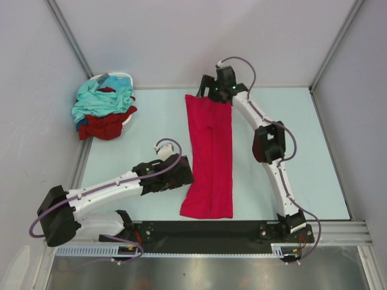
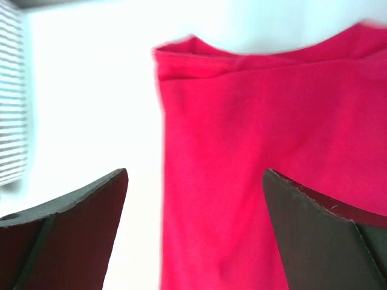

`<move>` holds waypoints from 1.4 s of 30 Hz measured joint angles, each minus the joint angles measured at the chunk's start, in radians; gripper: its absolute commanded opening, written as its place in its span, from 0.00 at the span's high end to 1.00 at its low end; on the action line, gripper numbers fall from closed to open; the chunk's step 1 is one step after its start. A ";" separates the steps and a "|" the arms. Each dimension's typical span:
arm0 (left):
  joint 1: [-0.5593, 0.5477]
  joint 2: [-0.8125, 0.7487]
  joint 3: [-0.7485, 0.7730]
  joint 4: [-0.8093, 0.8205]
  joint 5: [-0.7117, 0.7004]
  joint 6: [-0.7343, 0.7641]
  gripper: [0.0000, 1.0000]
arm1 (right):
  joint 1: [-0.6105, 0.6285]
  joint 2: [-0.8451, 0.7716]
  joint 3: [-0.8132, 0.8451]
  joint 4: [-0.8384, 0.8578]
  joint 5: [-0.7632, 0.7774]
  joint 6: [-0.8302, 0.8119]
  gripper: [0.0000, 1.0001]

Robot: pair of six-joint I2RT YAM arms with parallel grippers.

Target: Fold and stack the t-shirts

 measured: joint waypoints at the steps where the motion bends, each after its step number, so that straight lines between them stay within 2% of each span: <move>1: 0.000 -0.006 -0.021 0.022 0.014 0.034 0.05 | -0.008 -0.061 -0.043 -0.003 -0.009 0.003 0.00; 3: 0.000 -0.013 -0.047 0.064 0.047 0.088 0.07 | -0.019 -0.195 -0.125 -0.016 -0.014 0.003 0.00; 9: 0.000 0.030 -0.068 0.175 0.137 0.154 0.24 | -0.035 -0.815 -0.565 0.056 0.011 0.022 0.00; 11: 0.000 0.042 -0.093 0.188 0.162 0.144 0.24 | -0.024 -0.999 -0.740 0.101 0.013 0.036 0.00; 14: -0.001 0.039 -0.156 0.193 0.189 0.108 0.25 | -0.007 -1.157 -0.964 0.124 0.016 0.055 0.00; 16: -0.003 0.032 -0.201 0.192 0.204 0.084 0.28 | 0.002 -1.200 -1.096 0.121 0.018 0.066 0.00; 19: -0.005 0.018 -0.245 0.191 0.231 0.064 0.30 | 0.001 -1.177 -1.251 0.073 0.034 0.080 0.00; 21: -0.013 0.011 -0.257 0.201 0.245 0.055 0.32 | 0.000 -1.165 -1.293 0.035 0.041 0.085 0.00; 23: -0.031 0.006 -0.269 0.222 0.257 0.040 0.33 | -0.002 -1.164 -1.308 -0.005 0.050 0.088 0.00; 28: -0.059 0.002 -0.302 0.272 0.290 0.004 0.45 | -0.002 -1.177 -1.300 -0.002 0.057 0.090 0.00; 38: -0.066 -0.049 -0.384 0.308 0.293 -0.138 0.86 | -0.002 -1.201 -1.313 -0.038 0.079 0.092 0.00; 42: -0.099 -0.080 -0.413 0.308 0.288 -0.212 0.90 | -0.002 -1.234 -1.348 -0.043 0.084 0.102 0.00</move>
